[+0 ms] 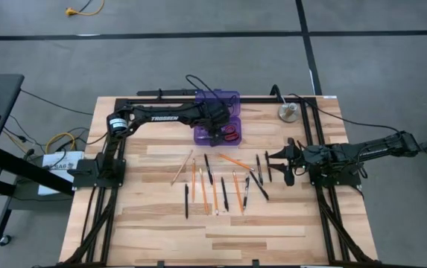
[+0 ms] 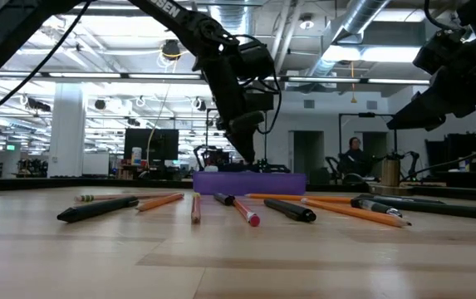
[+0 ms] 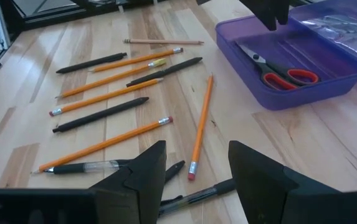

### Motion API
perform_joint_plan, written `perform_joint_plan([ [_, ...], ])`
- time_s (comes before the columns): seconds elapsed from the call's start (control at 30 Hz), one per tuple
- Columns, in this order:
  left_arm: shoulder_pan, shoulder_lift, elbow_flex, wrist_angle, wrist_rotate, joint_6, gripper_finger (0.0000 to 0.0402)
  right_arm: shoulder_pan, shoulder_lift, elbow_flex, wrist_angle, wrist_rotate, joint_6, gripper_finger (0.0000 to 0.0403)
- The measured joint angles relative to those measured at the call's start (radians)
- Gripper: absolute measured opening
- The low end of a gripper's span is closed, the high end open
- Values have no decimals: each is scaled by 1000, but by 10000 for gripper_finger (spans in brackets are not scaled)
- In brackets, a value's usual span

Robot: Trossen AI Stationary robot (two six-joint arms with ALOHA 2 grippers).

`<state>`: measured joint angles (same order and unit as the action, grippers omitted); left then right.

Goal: Pick & place school supplies into a supply box
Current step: Put the black pen into the violet supply box, then put the pink pencil into the violet supply box

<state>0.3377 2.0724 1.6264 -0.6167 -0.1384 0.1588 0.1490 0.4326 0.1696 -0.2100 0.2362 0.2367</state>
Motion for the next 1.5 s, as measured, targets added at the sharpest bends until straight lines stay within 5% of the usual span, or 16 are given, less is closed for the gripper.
perform_joint_plan([
  [0.3,-12,0,29,-45,-9,-29,123,0,0,0,0,0,0,169],
  [0.47,-29,-14,111,-192,-102,-119,121,0,0,0,0,0,14,169],
  [0.7,-79,-184,115,-374,-148,-293,121,0,0,0,-8,0,62,169],
  [1.1,-241,-408,-171,-511,-258,-743,121,1,0,0,-18,0,61,169],
  [1.5,-331,-400,-451,-267,-143,-940,121,1,0,0,-18,-1,61,169],
])
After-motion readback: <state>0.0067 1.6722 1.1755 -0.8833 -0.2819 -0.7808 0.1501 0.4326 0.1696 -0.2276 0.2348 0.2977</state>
